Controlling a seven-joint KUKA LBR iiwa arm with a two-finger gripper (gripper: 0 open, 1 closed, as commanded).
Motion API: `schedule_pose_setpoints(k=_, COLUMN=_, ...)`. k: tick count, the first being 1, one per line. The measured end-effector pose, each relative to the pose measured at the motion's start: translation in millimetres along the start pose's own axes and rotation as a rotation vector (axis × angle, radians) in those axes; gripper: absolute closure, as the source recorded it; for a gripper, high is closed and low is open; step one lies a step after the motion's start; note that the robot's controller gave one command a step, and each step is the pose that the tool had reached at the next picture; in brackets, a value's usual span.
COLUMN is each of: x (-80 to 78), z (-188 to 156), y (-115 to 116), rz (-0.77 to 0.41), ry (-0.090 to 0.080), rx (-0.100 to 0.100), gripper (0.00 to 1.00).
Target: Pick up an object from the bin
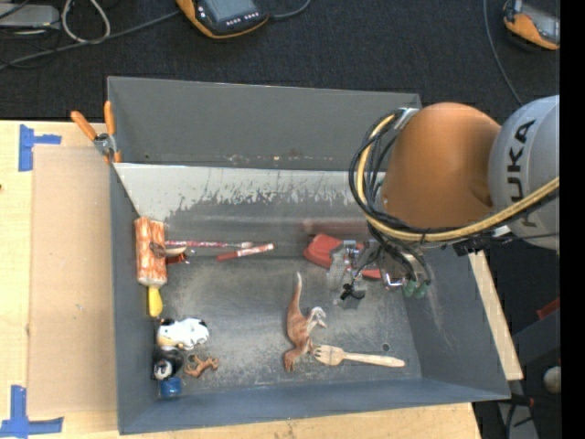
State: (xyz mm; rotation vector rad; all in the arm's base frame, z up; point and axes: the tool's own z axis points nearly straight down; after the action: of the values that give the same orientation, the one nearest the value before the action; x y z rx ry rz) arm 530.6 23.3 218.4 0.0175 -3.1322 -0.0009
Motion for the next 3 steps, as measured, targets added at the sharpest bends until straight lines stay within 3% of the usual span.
schedule_pose_setpoints(k=1, x=53.4, z=60.4, y=11.0, rz=-0.064, ry=-0.002, rx=0.000, gripper=1.00)
schedule_pose_setpoints(k=2, x=30.5, z=125.1, y=-9.3, rz=-0.138, ry=0.003, rx=-0.001, gripper=0.00)
schedule_pose_setpoints(k=3, x=30.4, z=125.1, y=-9.4, rz=-0.138, ry=0.003, rx=-0.001, gripper=0.00)
